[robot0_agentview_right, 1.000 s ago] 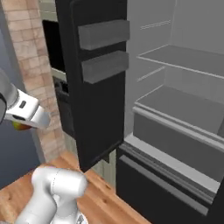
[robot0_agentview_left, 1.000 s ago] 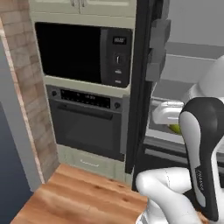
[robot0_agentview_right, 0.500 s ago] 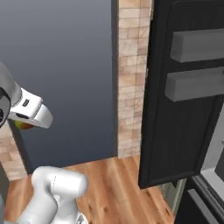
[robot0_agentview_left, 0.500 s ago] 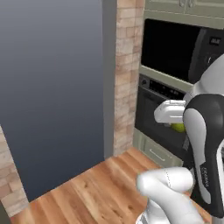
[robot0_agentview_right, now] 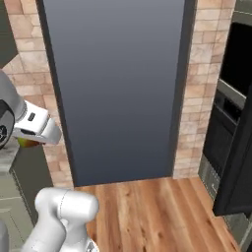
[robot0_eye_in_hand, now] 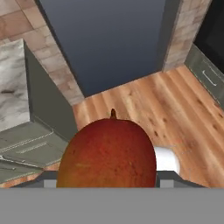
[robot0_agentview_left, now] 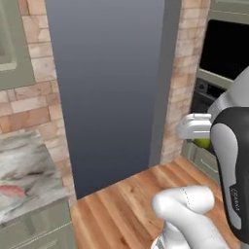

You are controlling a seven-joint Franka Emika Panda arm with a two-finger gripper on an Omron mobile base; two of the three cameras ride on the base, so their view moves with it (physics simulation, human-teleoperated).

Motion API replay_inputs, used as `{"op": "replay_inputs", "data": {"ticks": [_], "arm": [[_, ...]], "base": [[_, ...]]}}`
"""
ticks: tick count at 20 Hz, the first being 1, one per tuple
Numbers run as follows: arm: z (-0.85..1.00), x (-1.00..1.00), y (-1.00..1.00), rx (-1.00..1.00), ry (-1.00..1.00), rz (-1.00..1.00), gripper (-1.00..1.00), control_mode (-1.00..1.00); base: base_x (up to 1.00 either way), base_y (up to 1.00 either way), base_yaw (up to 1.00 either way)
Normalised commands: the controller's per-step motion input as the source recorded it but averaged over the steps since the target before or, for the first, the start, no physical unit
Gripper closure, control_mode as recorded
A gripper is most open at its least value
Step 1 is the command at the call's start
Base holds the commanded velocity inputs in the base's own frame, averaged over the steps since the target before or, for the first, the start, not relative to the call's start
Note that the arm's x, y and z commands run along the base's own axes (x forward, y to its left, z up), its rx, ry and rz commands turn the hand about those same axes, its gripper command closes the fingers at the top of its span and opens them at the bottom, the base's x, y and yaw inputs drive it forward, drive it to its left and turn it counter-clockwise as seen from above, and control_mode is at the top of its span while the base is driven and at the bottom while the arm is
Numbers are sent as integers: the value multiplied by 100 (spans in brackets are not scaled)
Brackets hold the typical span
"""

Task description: Open the fridge, remove the mango, cucumber, and steak, and place them on any counter.

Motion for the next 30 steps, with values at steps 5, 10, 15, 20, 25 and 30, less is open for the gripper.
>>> {"op": "replay_inputs", "data": {"ticks": [5, 10, 15, 20, 25, 30], "arm": [[0, 0, 0, 0, 0, 0, 100, 100], [0, 0, 0, 0, 0, 0, 100, 100], [0, 0, 0, 0, 0, 0, 100, 100], [0, 0, 0, 0, 0, 0, 100, 100], [0, 0, 0, 0, 0, 0, 100, 100], [0, 0, 0, 0, 0, 0, 100, 100]], "base": [[4, 98, 9], [4, 100, 27], [4, 100, 34], [56, 45, 24], [57, 26, 3], [22, 44, 10]]}}
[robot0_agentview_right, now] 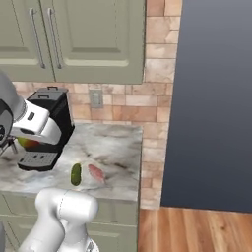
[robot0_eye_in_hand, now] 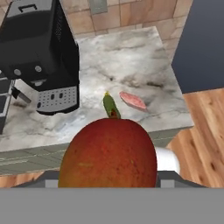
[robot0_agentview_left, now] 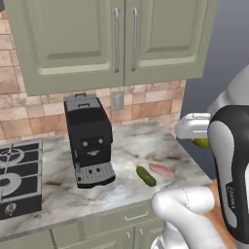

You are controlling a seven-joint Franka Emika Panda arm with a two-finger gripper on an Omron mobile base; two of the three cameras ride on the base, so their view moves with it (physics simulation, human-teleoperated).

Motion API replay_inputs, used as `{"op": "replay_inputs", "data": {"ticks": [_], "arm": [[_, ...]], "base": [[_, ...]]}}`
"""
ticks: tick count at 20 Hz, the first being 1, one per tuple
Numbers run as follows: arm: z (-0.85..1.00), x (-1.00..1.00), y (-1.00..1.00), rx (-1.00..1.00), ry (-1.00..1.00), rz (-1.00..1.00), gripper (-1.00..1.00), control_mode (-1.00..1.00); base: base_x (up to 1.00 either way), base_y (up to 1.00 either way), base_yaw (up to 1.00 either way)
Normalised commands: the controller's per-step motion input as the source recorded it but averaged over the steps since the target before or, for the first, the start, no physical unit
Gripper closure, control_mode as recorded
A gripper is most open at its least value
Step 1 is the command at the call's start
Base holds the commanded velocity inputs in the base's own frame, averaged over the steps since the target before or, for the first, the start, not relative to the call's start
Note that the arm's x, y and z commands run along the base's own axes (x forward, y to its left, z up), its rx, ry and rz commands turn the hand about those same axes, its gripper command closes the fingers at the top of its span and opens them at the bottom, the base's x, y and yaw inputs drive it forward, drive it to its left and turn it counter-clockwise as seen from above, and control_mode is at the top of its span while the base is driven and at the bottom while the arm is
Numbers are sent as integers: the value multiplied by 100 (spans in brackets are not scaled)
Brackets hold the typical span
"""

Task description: Open the fridge, remove the mango, cucumber, and steak, and place them on any counter.

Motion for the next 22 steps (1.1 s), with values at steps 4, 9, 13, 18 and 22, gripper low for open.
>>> {"op": "replay_inputs", "data": {"ticks": [4, 9, 13, 18, 22], "arm": [[0, 0, 0, 0, 0, 0, 100, 100], [0, 0, 0, 0, 0, 0, 100, 100], [0, 0, 0, 0, 0, 0, 100, 100], [-4, 0, 0, 0, 3, 0, 100, -100], [-47, 53, 0, 0, 12, 0, 100, -100]], "base": [[19, 50, 16], [73, 26, 15], [86, 1, 4], [18, 2, 0], [0, 0, 0]]}}
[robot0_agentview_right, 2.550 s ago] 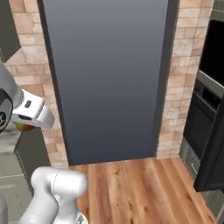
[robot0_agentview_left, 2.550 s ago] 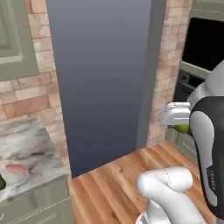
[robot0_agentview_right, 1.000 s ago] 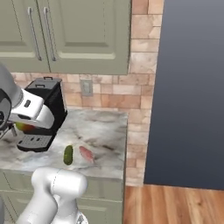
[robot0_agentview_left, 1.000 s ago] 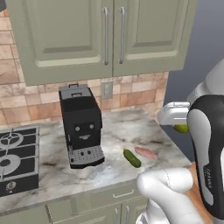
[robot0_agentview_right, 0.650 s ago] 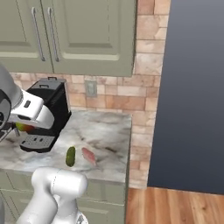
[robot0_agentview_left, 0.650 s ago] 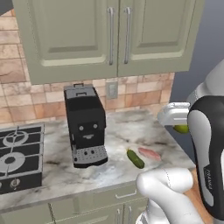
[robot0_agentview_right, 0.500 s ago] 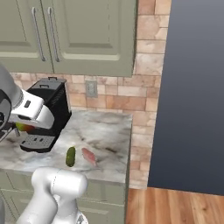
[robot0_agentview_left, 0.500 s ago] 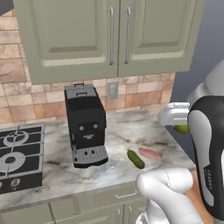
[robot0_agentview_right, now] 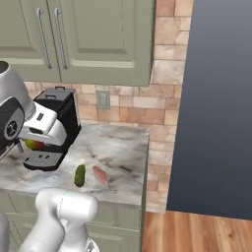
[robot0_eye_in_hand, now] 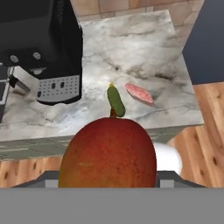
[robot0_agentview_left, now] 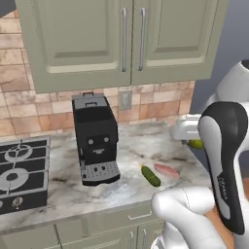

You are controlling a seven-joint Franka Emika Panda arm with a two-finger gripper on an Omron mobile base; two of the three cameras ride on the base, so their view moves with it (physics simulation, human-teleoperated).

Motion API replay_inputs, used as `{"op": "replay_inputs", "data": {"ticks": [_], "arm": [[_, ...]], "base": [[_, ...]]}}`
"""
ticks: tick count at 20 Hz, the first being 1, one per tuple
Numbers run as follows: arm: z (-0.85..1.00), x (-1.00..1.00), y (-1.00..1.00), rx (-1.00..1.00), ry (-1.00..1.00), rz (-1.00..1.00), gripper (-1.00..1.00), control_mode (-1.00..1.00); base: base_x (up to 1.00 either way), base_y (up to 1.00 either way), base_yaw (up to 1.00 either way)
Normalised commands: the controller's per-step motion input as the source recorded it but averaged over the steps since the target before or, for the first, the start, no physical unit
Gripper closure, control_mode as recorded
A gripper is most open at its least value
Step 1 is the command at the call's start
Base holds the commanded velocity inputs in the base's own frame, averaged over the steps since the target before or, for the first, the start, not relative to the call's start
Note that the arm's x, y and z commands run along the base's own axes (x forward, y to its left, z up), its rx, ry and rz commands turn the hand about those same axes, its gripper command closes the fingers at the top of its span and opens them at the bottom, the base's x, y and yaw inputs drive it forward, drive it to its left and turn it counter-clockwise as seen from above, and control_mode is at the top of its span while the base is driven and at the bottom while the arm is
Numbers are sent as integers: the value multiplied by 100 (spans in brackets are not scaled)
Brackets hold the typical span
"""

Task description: Open the fridge, remove the mango, cucumber, and steak, and place them on any counter.

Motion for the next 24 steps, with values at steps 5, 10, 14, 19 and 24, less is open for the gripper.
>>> {"op": "replay_inputs", "data": {"ticks": [5, 10, 14, 19, 24], "arm": [[-50, 58, -1, 0, 6, 0, 100, -100], [-63, 68, -15, -2, 1, 0, 100, -100], [-58, 43, -19, -6, 3, 0, 100, -100], [-53, 40, -21, -8, 1, 0, 100, -100], [-45, 38, -24, -3, 0, 0, 100, -100]], "base": [[0, 0, 0], [0, 0, 0], [0, 0, 0], [0, 0, 0], [0, 0, 0]]}}
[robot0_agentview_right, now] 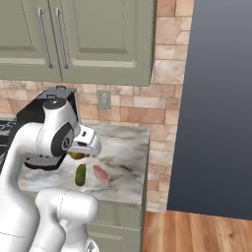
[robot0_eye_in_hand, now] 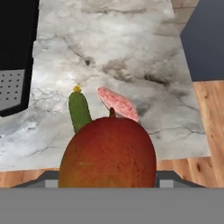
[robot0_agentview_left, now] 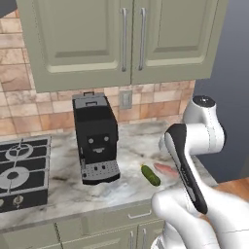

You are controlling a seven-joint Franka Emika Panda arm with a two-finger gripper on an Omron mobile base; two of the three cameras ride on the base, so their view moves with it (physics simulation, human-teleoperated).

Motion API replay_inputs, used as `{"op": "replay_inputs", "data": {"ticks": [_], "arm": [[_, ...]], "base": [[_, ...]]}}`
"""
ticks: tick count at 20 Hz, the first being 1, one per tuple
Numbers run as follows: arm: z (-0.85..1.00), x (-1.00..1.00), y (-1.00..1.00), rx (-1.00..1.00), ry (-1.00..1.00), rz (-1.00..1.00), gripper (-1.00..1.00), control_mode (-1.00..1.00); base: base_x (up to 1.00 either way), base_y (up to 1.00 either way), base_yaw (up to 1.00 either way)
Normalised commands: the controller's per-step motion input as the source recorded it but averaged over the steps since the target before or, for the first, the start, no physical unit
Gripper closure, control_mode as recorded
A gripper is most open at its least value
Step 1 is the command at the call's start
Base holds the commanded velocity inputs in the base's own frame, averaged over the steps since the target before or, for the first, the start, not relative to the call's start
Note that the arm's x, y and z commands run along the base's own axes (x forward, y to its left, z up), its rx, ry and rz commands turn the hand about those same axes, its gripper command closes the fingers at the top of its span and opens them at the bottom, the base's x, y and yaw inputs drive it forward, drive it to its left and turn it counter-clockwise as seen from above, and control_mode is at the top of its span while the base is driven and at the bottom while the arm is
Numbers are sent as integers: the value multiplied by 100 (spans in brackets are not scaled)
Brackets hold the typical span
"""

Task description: Open the fridge, remove the mango, cucumber, and steak, and place them on any counter.

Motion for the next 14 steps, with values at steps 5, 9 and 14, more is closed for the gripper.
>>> {"op": "replay_inputs", "data": {"ticks": [5, 9, 14], "arm": [[-50, 52, -20, -1, 0, 0, 100, -100], [-40, 60, -21, 0, 0, 1, 100, -100], [-5, 63, -14, 0, 5, 0, 100, -100]], "base": [[0, 0, 0], [0, 0, 0], [0, 0, 0]]}}
